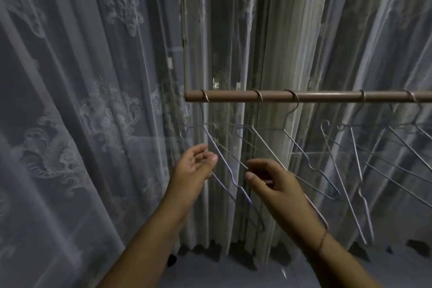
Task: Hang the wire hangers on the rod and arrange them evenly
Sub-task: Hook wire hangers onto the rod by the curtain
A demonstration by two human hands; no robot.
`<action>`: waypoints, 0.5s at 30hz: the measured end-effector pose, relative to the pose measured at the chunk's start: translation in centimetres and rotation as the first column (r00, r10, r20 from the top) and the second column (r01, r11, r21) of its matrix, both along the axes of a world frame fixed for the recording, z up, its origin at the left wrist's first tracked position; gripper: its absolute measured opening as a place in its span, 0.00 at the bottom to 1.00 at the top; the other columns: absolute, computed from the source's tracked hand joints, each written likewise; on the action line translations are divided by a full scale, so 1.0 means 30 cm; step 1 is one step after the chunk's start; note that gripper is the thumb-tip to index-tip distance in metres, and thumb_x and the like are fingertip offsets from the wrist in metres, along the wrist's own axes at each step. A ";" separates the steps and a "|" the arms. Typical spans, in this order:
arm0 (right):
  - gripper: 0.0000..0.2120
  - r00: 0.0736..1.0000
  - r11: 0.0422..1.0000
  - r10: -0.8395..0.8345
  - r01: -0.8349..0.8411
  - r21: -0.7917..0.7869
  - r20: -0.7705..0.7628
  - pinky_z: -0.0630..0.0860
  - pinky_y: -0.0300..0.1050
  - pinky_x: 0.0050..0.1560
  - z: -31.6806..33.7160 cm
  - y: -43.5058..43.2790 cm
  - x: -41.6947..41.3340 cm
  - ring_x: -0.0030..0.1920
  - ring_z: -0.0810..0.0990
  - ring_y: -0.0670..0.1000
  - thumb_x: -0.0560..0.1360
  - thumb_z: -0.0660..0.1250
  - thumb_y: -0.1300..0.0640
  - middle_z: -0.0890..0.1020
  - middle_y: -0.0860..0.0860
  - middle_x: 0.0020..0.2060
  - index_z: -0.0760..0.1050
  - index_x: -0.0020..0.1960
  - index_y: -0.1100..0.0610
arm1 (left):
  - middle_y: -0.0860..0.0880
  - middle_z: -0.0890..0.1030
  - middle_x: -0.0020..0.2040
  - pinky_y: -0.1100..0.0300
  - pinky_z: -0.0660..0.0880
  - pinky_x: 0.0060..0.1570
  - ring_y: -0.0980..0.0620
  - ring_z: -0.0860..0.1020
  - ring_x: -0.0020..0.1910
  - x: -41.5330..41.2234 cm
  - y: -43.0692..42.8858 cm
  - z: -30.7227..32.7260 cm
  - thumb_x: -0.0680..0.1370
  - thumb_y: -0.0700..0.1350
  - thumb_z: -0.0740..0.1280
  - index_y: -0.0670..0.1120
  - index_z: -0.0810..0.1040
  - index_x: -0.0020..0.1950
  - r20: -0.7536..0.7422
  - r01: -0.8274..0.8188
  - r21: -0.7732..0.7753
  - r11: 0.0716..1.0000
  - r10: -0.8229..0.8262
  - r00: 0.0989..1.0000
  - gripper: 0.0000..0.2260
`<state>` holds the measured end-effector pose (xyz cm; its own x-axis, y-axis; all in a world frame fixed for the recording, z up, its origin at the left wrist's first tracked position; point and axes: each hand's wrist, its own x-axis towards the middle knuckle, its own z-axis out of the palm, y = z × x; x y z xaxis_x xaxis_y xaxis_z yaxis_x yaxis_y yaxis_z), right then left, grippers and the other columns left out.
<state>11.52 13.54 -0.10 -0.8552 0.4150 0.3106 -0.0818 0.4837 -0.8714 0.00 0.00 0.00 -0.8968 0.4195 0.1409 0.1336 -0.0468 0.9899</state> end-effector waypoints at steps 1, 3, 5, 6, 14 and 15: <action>0.11 0.999 1.000 0.000 0.000 0.007 0.039 0.77 0.34 0.45 0.004 -0.011 -0.018 0.48 0.78 0.40 0.74 0.65 0.52 0.78 0.42 0.46 0.73 0.55 0.45 | 0.48 0.79 0.57 0.59 0.76 0.51 0.51 0.78 0.56 -0.003 0.001 0.004 0.76 0.45 0.65 0.49 0.71 0.66 0.008 -0.004 0.005 1.000 0.004 1.000 0.18; 0.11 0.997 1.000 0.014 -0.014 0.001 0.072 0.76 0.32 0.44 0.004 -0.027 -0.053 0.48 0.78 0.41 0.74 0.65 0.51 0.78 0.41 0.45 0.73 0.56 0.46 | 0.47 0.79 0.58 0.56 0.76 0.54 0.50 0.79 0.56 -0.012 0.004 0.005 0.76 0.46 0.65 0.50 0.71 0.66 0.016 -0.009 -0.012 1.000 0.010 1.000 0.17; 0.07 0.997 0.999 0.032 -0.032 0.003 0.068 0.75 0.30 0.42 0.001 -0.048 -0.078 0.47 0.79 0.41 0.74 0.65 0.51 0.79 0.41 0.44 0.73 0.51 0.43 | 0.48 0.80 0.56 0.56 0.76 0.55 0.51 0.79 0.55 -0.015 0.009 0.006 0.77 0.46 0.64 0.50 0.71 0.65 0.046 -0.001 -0.015 1.000 0.001 0.999 0.17; 0.06 0.998 1.000 0.027 -0.027 -0.002 0.060 0.75 0.29 0.41 0.005 -0.056 -0.086 0.46 0.79 0.40 0.74 0.65 0.51 0.80 0.41 0.43 0.73 0.49 0.41 | 0.48 0.81 0.55 0.58 0.76 0.53 0.52 0.80 0.54 -0.017 0.010 0.010 0.77 0.46 0.64 0.50 0.72 0.65 0.062 0.007 -0.017 1.000 -0.006 0.998 0.16; 0.06 0.996 0.996 0.033 -0.027 -0.079 0.081 0.75 0.30 0.37 0.016 -0.078 -0.118 0.37 0.80 0.39 0.74 0.66 0.56 0.81 0.46 0.36 0.76 0.42 0.45 | 0.47 0.83 0.49 0.65 0.74 0.42 0.55 0.80 0.44 -0.043 0.031 0.040 0.77 0.43 0.64 0.45 0.75 0.63 0.105 0.027 0.034 0.999 -0.030 0.994 0.14; 0.06 0.997 0.995 0.035 -0.028 -0.096 0.072 0.75 0.29 0.36 0.018 -0.080 -0.124 0.35 0.79 0.38 0.74 0.66 0.57 0.81 0.47 0.35 0.76 0.41 0.46 | 0.48 0.84 0.49 0.65 0.73 0.42 0.56 0.80 0.43 -0.048 0.036 0.042 0.77 0.42 0.65 0.45 0.75 0.62 0.098 0.022 0.032 0.999 -0.025 0.995 0.14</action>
